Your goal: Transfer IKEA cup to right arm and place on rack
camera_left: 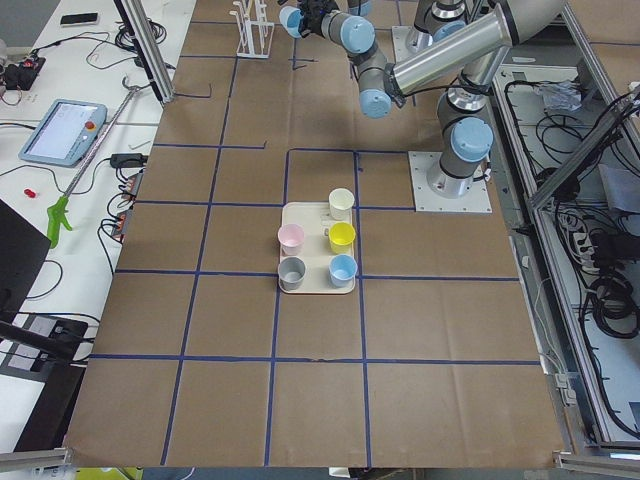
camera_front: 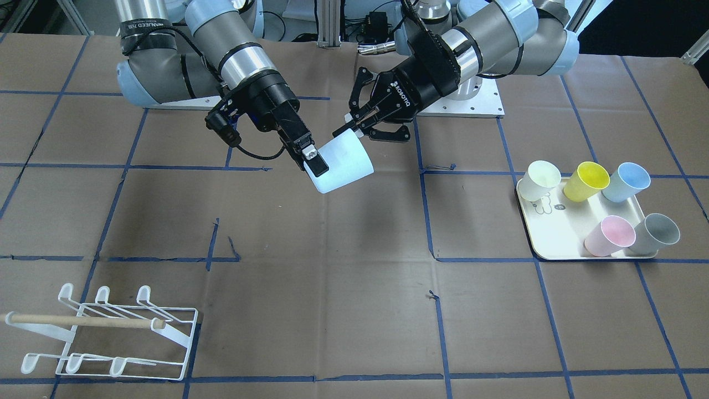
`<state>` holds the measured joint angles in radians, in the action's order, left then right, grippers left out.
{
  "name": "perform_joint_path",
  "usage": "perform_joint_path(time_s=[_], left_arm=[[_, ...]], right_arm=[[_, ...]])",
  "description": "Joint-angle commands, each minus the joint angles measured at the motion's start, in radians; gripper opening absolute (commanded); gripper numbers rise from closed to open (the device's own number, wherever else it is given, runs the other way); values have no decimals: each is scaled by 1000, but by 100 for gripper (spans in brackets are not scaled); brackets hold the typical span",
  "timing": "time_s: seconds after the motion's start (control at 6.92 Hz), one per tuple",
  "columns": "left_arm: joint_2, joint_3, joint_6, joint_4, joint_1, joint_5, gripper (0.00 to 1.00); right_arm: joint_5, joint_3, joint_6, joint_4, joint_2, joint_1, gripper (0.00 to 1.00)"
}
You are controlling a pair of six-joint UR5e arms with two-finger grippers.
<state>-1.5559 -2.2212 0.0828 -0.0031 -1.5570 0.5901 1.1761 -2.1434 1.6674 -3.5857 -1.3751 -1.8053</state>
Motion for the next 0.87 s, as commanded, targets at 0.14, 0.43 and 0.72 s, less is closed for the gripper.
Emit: perform_joint_path(time_s=[0.14,0.43,0.72], left_arm=[[0,0,0,0,0,0,0],[0,2,0,0,0,0,0],[0,3,-2,0,0,2,0]], right_arm=[[-1,4,0,2,2,-5,88],[-1,5,-5,2,2,-5,69],[-1,5,-11,2,2,-5,48]])
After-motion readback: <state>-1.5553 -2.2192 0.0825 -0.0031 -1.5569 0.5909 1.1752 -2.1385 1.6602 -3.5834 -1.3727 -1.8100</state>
